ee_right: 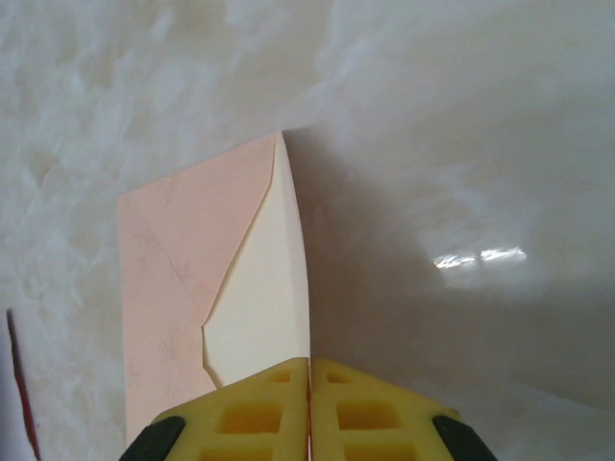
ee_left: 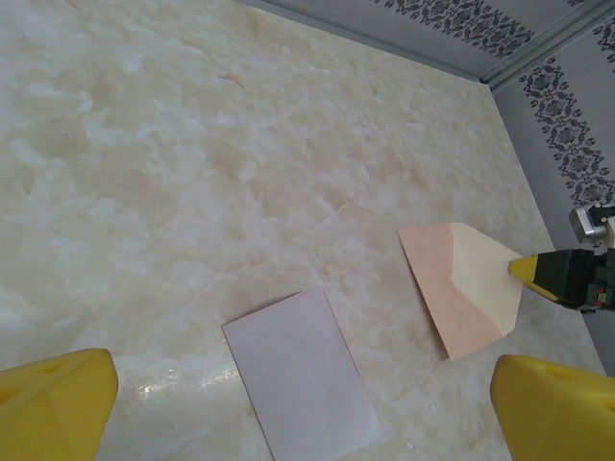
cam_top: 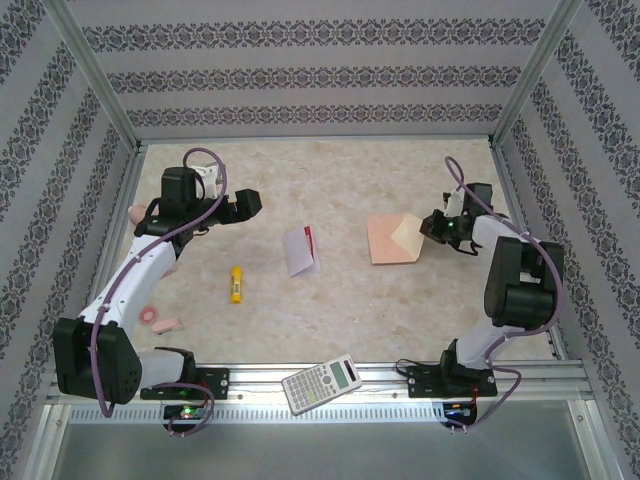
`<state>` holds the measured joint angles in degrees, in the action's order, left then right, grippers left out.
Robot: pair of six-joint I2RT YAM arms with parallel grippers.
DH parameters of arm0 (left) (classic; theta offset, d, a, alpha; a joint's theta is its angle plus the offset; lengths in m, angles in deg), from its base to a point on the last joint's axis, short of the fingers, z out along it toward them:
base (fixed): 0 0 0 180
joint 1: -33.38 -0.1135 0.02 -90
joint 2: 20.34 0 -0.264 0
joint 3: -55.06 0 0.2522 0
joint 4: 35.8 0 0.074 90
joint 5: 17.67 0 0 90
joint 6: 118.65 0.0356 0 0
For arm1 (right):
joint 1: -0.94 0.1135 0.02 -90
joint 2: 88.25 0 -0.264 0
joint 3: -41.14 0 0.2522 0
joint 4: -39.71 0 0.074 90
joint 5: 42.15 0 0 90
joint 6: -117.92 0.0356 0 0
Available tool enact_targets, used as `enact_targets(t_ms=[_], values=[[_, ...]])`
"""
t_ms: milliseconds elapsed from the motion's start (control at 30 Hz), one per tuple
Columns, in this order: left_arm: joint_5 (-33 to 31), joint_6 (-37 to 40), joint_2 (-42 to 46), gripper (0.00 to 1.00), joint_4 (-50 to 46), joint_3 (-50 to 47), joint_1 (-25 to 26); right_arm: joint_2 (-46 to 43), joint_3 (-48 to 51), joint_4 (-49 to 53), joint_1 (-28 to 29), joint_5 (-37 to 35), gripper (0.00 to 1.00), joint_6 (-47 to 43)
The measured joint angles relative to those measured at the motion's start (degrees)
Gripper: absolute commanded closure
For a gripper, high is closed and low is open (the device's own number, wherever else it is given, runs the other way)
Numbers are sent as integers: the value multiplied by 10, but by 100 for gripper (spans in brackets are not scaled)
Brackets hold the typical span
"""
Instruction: Place the letter into the envelope and seal it
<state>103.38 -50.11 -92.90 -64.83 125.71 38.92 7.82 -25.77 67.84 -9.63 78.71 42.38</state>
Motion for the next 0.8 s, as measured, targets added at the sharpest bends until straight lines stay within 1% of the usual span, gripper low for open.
enact_targets(t_ms=[333, 567, 800], values=[[0, 0, 0, 0, 0, 0, 0, -61, 48, -1, 40, 14, 90, 4], [0, -2, 0, 0, 0, 0, 0, -123, 99, -5, 75, 7, 89, 32], [2, -4, 3, 0, 1, 0, 0, -141, 128, -12, 94, -2, 88, 58]])
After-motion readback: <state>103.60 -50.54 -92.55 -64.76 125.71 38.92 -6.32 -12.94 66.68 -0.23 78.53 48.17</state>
